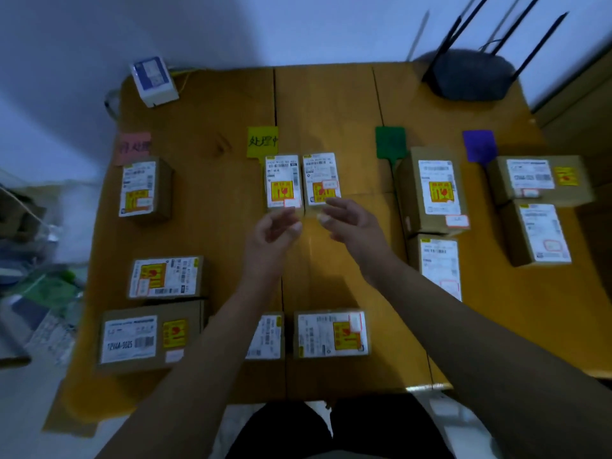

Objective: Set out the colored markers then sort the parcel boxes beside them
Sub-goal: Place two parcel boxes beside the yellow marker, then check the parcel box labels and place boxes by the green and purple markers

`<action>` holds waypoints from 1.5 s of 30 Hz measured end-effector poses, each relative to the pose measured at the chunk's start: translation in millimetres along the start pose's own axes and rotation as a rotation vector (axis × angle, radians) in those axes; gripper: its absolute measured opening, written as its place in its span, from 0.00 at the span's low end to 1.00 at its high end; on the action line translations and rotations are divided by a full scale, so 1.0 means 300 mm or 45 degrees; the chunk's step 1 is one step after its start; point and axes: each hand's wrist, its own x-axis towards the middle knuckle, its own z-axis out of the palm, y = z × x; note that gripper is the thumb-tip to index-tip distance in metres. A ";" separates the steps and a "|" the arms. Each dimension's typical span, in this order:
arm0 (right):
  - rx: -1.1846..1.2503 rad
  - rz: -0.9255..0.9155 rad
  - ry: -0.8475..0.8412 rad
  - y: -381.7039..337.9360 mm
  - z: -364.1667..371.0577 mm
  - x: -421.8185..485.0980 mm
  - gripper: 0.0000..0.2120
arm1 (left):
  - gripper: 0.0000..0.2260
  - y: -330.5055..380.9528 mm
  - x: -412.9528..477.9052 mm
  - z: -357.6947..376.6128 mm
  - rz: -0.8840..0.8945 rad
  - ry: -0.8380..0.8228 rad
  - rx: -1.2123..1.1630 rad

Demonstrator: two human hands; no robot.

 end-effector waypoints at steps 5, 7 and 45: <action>0.004 0.064 0.049 0.046 0.049 -0.198 0.19 | 0.13 -0.057 -0.149 -0.074 -0.068 -0.130 -0.003; -0.004 0.089 0.067 0.086 0.047 -0.265 0.18 | 0.12 -0.087 -0.192 -0.090 -0.053 -0.193 0.029; 0.518 0.057 -0.450 -0.104 -0.156 -0.547 0.23 | 0.16 0.180 -0.508 -0.040 0.112 -0.100 -0.002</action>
